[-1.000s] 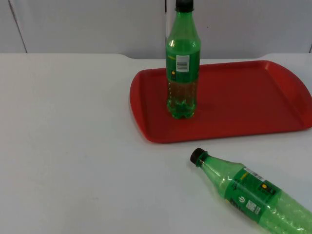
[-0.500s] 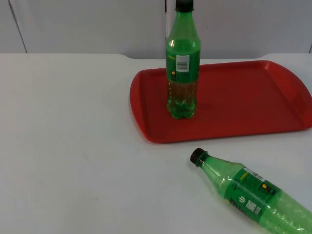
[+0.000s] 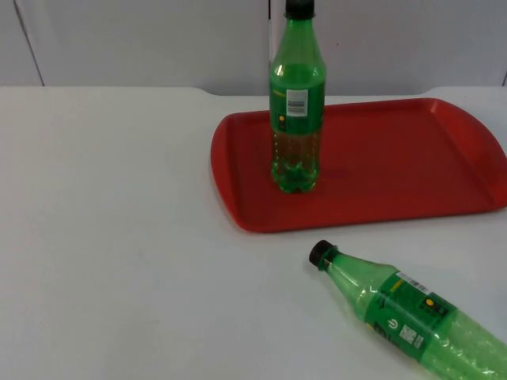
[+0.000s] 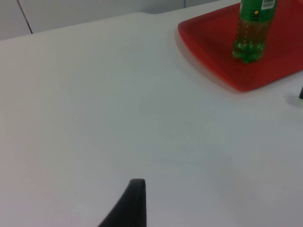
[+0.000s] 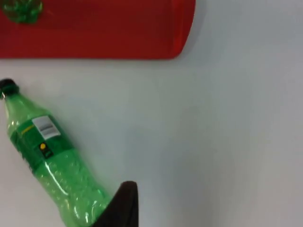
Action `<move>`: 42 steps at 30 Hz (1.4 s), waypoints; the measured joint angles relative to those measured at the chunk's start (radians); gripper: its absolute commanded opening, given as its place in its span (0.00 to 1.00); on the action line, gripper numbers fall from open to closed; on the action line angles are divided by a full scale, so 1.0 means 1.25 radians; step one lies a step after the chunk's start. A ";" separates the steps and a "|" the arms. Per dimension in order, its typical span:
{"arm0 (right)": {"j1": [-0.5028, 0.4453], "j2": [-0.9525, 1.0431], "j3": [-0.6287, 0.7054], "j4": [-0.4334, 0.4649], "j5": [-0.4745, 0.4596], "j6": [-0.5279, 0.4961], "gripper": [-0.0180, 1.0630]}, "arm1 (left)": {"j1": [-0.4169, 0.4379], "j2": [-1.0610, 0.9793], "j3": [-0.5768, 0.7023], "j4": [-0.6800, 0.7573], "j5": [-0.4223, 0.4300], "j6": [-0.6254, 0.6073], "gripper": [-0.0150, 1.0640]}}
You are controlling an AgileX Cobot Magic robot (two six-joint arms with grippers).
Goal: Place the bottle upright on the tray.
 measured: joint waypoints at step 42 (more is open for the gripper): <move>0.326 0.515 -0.111 0.171 -0.146 -0.100 0.99 | 0.000 0.000 0.000 0.000 0.000 0.000 0.99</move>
